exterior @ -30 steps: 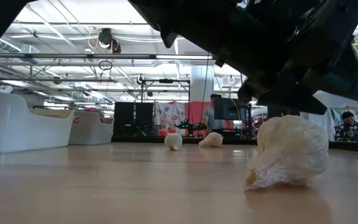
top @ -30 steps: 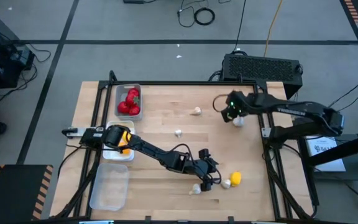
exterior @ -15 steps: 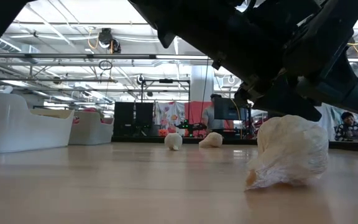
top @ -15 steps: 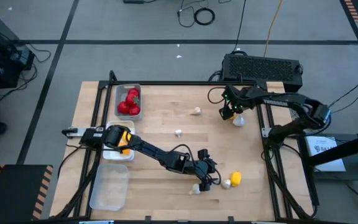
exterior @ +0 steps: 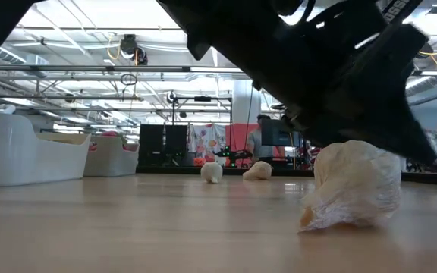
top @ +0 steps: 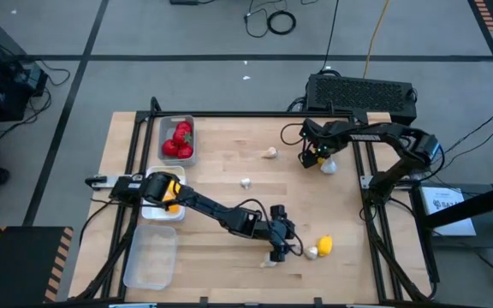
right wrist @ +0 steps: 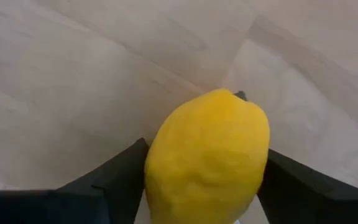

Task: Sort produce into baskets
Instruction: Put the lemon into the white bin

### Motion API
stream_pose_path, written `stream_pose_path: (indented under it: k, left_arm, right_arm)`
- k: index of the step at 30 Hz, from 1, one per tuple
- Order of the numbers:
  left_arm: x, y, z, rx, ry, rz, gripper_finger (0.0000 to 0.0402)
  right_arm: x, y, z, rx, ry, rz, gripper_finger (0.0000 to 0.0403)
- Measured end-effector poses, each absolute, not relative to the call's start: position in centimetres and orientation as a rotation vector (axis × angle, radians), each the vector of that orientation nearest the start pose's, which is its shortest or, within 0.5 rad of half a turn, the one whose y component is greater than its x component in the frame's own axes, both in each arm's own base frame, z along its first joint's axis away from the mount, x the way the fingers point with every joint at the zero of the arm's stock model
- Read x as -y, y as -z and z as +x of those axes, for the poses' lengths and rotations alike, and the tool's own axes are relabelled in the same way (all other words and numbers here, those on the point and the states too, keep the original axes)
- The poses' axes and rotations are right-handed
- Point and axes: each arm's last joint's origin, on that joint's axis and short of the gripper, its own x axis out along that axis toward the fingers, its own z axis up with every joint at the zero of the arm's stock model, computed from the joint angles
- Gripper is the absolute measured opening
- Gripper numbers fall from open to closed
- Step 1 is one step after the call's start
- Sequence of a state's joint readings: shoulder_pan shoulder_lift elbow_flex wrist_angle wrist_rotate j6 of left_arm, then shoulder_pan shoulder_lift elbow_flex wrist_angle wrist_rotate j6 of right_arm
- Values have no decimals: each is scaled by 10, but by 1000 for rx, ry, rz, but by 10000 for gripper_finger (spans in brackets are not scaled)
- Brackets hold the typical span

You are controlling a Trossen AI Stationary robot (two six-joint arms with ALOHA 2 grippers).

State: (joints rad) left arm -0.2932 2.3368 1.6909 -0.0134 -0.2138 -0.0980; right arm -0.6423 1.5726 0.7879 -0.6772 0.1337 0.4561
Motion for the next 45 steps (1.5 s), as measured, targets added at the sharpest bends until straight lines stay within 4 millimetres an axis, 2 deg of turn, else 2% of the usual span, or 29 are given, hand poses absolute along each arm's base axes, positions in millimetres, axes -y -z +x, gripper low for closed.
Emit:
stream_pose_path:
  k: [3, 7, 14, 18, 22, 26, 28, 30, 33, 37, 42, 45]
  left_arm:
    - [139, -140, 485, -698, 31, 92, 331]
    - [132, -156, 471, -804, -70, 167, 331]
    - [126, -193, 440, -911, -298, 364, 331]
    - [123, -207, 412, -1038, -421, 524, 331]
    - [109, -214, 380, -1193, -588, 645, 331]
    - [95, -220, 340, -1211, -772, 716, 331]
    - [90, -224, 318, -1186, -808, 713, 331]
    - [86, -227, 296, -1173, -800, 690, 331]
    - [79, -226, 271, -1130, -762, 567, 331]
    - [73, -226, 249, -1024, -650, 381, 331]
    - [69, -229, 230, -871, -423, 230, 331]
    - [64, -238, 215, -789, -388, 182, 331]
  right_arm:
    - [150, -142, 196, -1295, 941, 718, 228]
    - [147, -144, 197, -1292, 934, 708, 191]
    - [138, -147, 209, -1234, 869, 702, 191]
    - [130, -152, 222, -1189, 771, 732, 194]
    - [120, -165, 241, -1139, 706, 726, 195]
    - [104, -185, 263, -1080, 637, 692, 196]
    - [93, -196, 276, -1038, 592, 672, 196]
    - [81, -207, 289, -976, 540, 651, 196]
    - [61, -222, 310, -831, 432, 616, 196]
    - [36, -236, 336, -579, 309, 570, 196]
    - [16, -227, 370, -342, 236, 497, 196]
    - [4, -213, 391, -223, 140, 473, 196]
